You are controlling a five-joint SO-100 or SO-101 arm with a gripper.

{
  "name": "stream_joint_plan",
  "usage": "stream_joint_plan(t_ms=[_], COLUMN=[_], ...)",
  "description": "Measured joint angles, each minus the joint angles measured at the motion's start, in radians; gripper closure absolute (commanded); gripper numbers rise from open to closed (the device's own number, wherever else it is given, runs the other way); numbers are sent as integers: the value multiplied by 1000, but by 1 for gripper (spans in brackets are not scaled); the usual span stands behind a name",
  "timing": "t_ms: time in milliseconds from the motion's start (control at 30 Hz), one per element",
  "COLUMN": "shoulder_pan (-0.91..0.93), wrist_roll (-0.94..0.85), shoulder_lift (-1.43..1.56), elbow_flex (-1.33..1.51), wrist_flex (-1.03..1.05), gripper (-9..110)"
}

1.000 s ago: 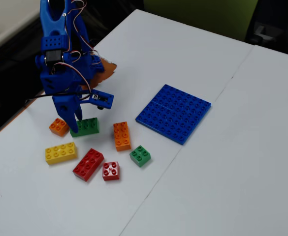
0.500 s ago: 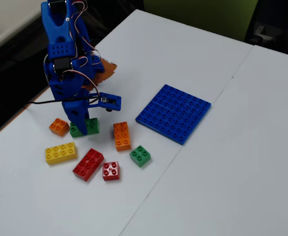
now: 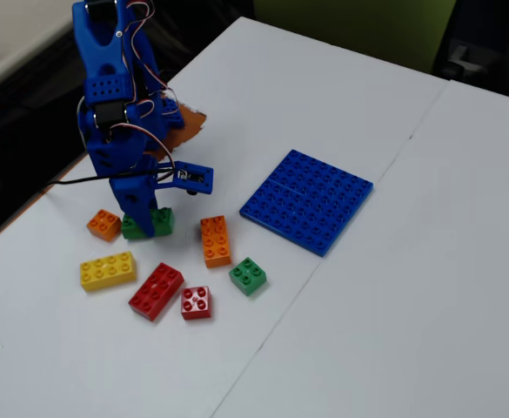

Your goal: Pick up the 2x4 green block and go up the 8x8 blue block.

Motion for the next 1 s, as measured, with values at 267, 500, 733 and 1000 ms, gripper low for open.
stream_joint_plan(t_ms=[267,500,733,1000], shoulder_pan=[-120,-351,-514,-626], wrist_roll=[127,690,1017,1147], shoulder_lift=[192,379,342,-66], elbow_flex=[12,-31,-276,-997], wrist_flex=[161,339,522,914], gripper=[101,101,101,101])
